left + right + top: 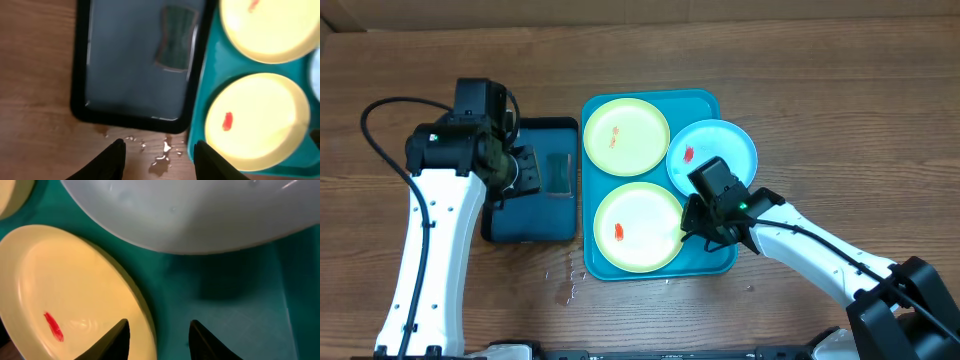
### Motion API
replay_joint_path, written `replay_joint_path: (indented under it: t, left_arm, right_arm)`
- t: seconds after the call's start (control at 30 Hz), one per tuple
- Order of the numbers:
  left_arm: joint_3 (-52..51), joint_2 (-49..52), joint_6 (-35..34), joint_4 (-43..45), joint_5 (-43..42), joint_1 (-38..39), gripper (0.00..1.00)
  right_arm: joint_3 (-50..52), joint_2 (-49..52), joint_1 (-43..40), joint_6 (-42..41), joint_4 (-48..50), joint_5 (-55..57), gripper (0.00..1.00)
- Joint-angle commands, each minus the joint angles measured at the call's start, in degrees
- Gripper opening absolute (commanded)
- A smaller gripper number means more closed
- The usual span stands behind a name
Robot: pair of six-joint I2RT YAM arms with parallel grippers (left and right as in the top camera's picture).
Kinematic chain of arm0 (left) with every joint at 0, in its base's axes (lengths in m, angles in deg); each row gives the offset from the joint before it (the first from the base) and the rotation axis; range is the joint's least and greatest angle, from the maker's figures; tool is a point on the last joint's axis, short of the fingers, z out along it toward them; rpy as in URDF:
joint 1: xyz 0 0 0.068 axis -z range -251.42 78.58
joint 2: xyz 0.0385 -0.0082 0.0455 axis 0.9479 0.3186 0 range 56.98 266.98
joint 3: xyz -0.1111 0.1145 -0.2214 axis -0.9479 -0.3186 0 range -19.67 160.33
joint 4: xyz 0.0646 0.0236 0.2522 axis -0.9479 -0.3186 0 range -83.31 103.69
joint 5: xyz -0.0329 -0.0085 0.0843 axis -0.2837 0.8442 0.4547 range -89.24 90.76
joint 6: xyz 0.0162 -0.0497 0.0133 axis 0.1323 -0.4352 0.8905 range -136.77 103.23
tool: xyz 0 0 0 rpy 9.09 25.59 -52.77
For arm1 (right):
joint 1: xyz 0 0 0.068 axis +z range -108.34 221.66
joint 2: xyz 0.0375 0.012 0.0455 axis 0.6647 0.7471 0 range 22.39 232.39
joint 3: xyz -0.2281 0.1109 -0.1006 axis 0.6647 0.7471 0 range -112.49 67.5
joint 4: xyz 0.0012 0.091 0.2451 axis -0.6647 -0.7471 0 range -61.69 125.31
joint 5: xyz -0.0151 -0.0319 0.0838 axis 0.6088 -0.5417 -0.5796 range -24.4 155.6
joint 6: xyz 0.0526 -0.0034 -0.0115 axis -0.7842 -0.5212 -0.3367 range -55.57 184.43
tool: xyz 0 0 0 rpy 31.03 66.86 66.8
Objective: Clean dirty plates on tray and stack at the side
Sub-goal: 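Lower the right gripper onto the lower yellow plate's right rim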
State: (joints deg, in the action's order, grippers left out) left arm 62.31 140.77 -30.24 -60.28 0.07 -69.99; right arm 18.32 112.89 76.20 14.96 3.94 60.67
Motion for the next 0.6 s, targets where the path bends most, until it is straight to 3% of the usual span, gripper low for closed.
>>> replay_joint_path:
  t: [0.0, 0.4, 0.47, 0.57]
  left_arm:
    - [-0.3, 0.3, 4.1, 1.0, -4.9, 0.1, 0.46]
    - [-0.3, 0.3, 4.1, 1.2, -4.7, 0.1, 0.47]
    - [-0.3, 0.3, 4.1, 1.3, -4.7, 0.1, 0.47]
    - [-0.3, 0.3, 4.1, 1.3, -4.7, 0.1, 0.47]
  right_arm:
    - [1.0, 0.1, 0.0, -3.1, 1.5, 1.7, 0.41]
    - [2.1, 3.7, 0.0, -4.6, 7.8, 0.2, 0.39]
    - [2.1, 3.7, 0.0, -4.6, 8.2, 0.2, 0.35]
    - [2.1, 3.7, 0.0, -4.5, 8.7, 0.2, 0.18]
